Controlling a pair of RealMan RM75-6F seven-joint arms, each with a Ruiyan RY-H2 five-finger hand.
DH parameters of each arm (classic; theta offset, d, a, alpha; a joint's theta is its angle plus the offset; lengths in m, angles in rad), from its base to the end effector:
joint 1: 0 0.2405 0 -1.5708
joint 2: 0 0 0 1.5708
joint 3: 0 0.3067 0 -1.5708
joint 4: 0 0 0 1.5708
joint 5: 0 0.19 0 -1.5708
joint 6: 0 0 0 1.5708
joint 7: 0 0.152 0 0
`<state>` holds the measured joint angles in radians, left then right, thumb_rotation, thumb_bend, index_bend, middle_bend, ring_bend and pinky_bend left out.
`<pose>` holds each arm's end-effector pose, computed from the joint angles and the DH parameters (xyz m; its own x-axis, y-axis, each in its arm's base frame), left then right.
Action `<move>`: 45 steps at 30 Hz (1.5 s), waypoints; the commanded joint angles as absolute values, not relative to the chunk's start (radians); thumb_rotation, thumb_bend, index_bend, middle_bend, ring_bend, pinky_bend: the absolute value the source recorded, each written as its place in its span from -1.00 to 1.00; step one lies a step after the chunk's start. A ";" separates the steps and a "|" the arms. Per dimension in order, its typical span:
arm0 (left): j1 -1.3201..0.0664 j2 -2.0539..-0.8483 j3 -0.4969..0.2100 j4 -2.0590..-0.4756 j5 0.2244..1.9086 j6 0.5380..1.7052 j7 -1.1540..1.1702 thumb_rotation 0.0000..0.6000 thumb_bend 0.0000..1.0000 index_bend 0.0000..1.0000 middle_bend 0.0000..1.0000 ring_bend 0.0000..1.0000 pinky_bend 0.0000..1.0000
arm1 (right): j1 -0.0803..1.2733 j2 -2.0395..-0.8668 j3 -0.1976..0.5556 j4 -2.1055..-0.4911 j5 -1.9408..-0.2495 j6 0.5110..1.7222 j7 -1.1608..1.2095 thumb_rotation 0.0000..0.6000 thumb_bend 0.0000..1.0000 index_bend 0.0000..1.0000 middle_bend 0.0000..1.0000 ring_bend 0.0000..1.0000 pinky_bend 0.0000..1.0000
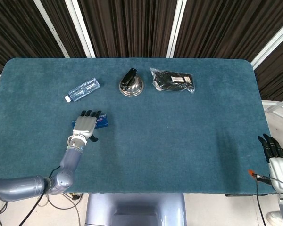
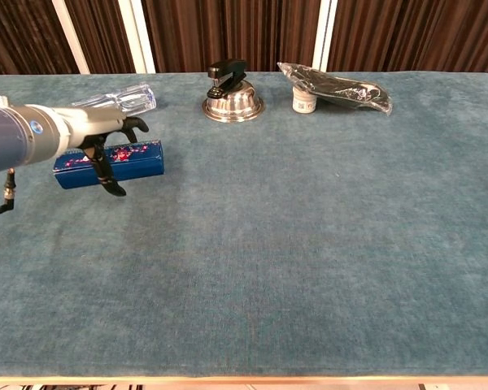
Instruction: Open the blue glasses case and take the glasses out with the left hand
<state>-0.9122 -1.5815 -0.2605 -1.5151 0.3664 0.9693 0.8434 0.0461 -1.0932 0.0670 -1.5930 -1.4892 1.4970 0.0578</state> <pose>-0.1778 0.4139 -0.0126 0.4861 0.4534 0.7471 0.8601 -0.0968 -0.5008 -0.3592 -0.1810 0.2156 0.3816 0.0157 0.9242 -0.9239 0.0375 0.3808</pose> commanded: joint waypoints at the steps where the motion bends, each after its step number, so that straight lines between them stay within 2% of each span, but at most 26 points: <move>1: -0.918 -1.585 -0.254 -1.511 0.363 0.965 0.835 1.00 -0.72 -1.00 -0.72 -1.00 -1.00 | 0.046 -1.093 0.067 -1.593 -1.489 1.497 0.058 1.00 -0.78 -1.00 -1.00 -1.00 -0.57; 13: -0.913 -1.547 -0.201 -1.580 0.398 0.966 0.784 1.00 -0.72 -1.00 -0.66 -1.00 -1.00 | 0.045 -1.093 0.068 -1.594 -1.488 1.498 0.056 1.00 -0.78 -1.00 -1.00 -1.00 -0.57; 26: -0.906 -1.508 -0.154 -1.581 0.378 0.972 0.768 1.00 -0.72 -1.00 -0.61 -1.00 -1.00 | 0.044 -1.093 0.069 -1.597 -1.485 1.497 0.054 1.00 -0.77 -1.00 -1.00 -1.00 -0.57; 45: -0.890 -1.476 -0.141 -1.589 0.446 0.978 0.687 1.00 -0.71 -1.00 -0.64 -1.00 -1.00 | 0.043 -1.092 0.069 -1.602 -1.480 1.495 0.049 1.00 -0.77 -1.00 -1.00 -1.00 -0.57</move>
<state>-0.8897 -1.4766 -0.1405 -1.5894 0.4451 0.9780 0.6877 0.0428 -1.0916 0.0694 -1.6019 -1.4799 1.4945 0.0494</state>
